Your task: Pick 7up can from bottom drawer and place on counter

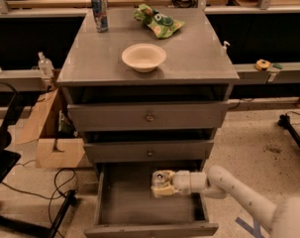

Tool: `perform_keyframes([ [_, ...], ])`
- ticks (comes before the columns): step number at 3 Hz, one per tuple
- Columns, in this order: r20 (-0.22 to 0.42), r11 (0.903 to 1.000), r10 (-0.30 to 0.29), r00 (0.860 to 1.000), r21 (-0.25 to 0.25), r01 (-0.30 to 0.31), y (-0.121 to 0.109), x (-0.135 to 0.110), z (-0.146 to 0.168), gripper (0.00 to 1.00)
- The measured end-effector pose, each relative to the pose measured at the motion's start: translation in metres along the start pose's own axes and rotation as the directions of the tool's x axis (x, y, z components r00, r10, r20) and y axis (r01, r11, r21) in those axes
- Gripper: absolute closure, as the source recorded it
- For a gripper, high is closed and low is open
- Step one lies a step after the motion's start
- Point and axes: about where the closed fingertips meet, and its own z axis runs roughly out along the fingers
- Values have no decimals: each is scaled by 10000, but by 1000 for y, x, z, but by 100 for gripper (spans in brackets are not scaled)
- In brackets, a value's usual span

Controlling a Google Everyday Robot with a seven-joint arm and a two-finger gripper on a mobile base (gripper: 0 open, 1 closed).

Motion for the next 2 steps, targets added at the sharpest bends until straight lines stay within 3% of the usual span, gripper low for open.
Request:
perform_keyframes([
  [1,115,9967,608,9981,534,-613,29,-78,-57,100],
  [2,263,9938,832,9962,717,-849,77,-153,-94,100],
])
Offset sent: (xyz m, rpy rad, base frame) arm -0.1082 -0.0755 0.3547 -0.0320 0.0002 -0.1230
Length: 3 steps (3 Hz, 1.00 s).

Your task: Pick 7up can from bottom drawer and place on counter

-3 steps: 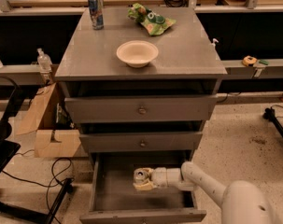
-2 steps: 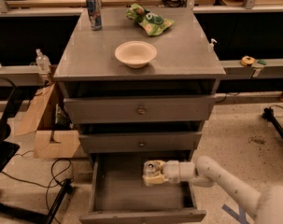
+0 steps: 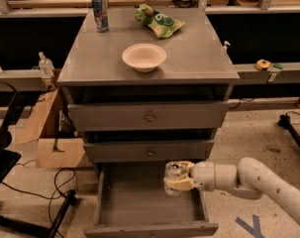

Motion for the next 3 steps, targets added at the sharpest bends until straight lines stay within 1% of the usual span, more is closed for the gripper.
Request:
perform_keyframes([
  [1,-5,9988,-309,9995,381,309,44,-74,-39,100],
  [2,116,9941,-784,9969,763,773,66,-112,-71,100],
  [3,124,9941,-778,9969,771,766,65,-114,-71,100],
])
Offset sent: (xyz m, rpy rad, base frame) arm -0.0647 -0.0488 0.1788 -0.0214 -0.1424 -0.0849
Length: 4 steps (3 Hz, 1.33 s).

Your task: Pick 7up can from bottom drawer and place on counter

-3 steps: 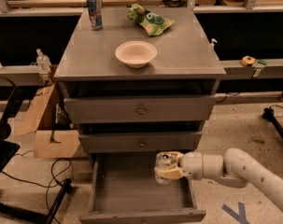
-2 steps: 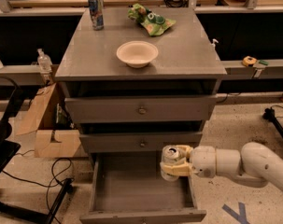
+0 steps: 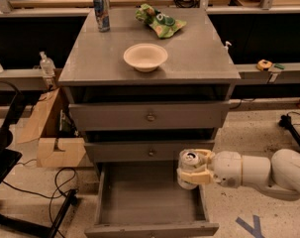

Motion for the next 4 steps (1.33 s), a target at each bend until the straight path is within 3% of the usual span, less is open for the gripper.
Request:
perform_keyframes([
  [1,181,9996,173,9997,204,-176,-30,-47,-8,100],
  [2,186,9980,594,9981,184,-598,-65,-122,-22,100],
  [3,-76,9919,1274,9918,22,-1274,-99,-178,-29,100],
  [4,192,9867,1604,9869,214,-1608,-143,-221,-32,100],
])
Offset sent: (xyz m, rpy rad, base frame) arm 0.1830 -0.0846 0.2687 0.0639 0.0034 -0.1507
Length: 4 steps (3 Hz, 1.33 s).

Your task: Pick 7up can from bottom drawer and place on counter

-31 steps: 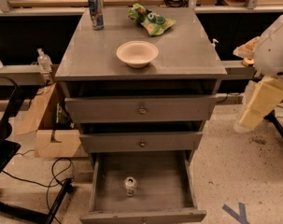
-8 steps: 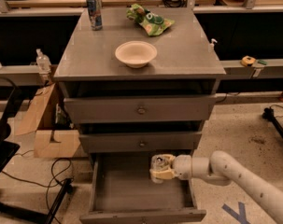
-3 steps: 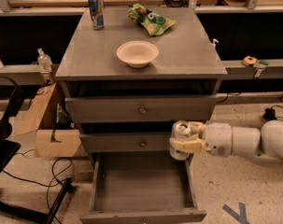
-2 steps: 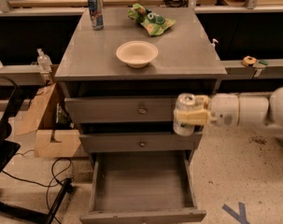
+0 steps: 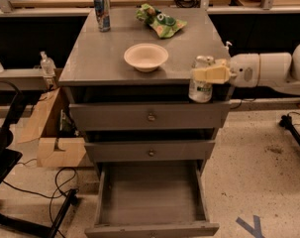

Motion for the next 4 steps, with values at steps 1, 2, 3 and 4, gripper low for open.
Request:
perform_keyframes([
  [1,173,9983,-295,9994,511,286,-33,-52,0,100],
  [2,850,9667,-1932,9775,1870,1748,-63,-135,-26,100],
  [3,1302,9236,-3074,9426,2793,2626,-88,-172,-44,100],
  [4,1634,9108,-3165,9344,3276,2512,-122,-165,-52,100],
])
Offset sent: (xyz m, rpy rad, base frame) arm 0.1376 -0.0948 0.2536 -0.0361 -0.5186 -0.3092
